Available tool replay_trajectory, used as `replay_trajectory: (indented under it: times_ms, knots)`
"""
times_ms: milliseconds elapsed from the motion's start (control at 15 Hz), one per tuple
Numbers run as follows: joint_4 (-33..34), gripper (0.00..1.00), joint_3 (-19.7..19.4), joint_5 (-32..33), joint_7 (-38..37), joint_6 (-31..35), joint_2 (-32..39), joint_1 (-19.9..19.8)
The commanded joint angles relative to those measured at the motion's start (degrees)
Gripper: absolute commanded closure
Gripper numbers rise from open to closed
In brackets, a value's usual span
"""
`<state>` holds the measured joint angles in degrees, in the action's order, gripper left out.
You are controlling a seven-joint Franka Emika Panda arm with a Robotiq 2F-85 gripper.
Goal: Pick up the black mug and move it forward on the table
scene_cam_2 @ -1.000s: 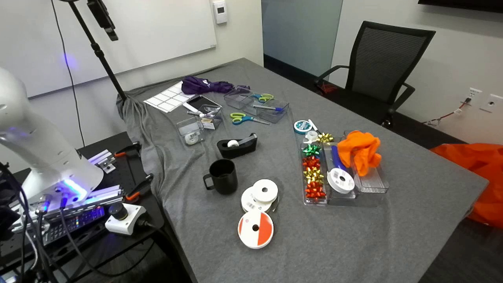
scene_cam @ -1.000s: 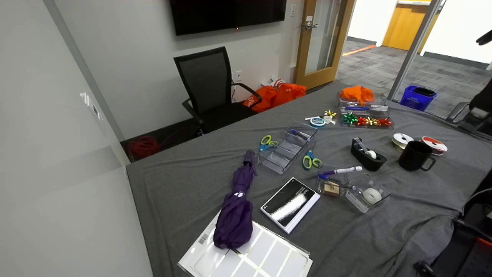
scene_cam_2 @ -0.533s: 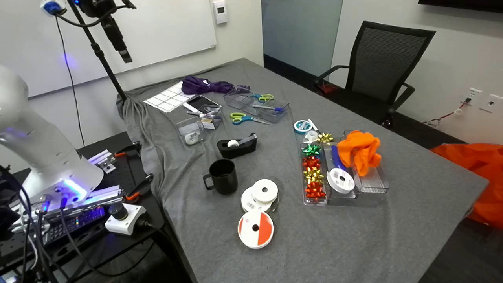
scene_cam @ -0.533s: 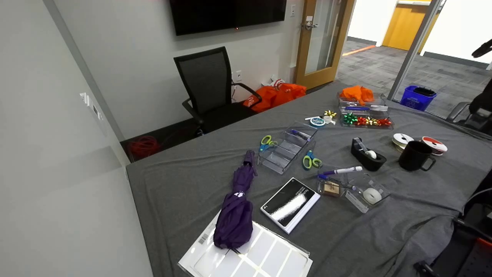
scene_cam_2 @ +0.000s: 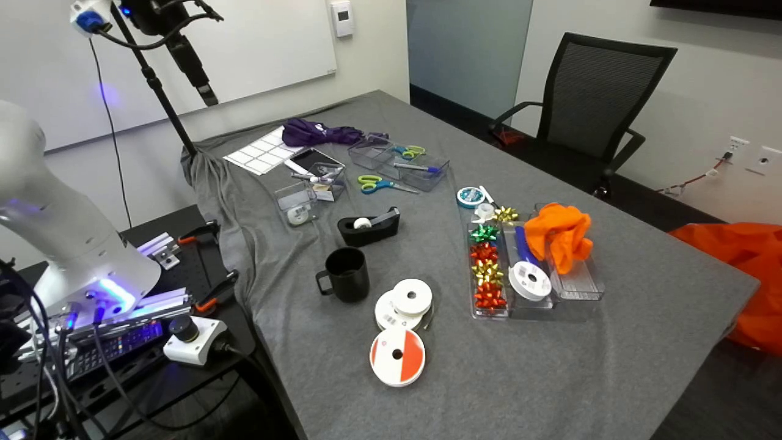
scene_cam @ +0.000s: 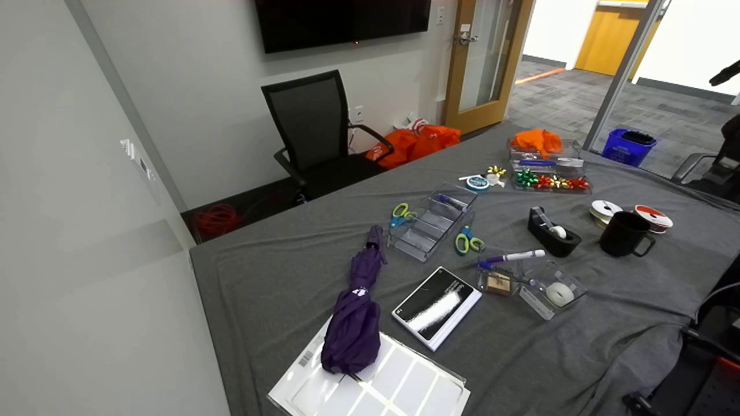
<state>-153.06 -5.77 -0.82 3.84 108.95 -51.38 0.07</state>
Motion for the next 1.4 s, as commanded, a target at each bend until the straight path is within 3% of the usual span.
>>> replay_trajectory:
  times_ms: [0, 400, 667, 1333]
  knots:
    - [0.1, 0.0, 0.5, -0.4, 0.4, -0.1, 0.1, -0.6]
    - [-3.3, 0.0, -7.1, 2.4, 7.7, 10.7, 6.6, -3.2]
    - [-4.5, 0.0, -12.1, 4.3, 11.1, 21.0, 16.1, -6.3]
    - [-4.7, 0.0, -13.3, 9.1, 11.5, 45.9, 38.9, -13.4]
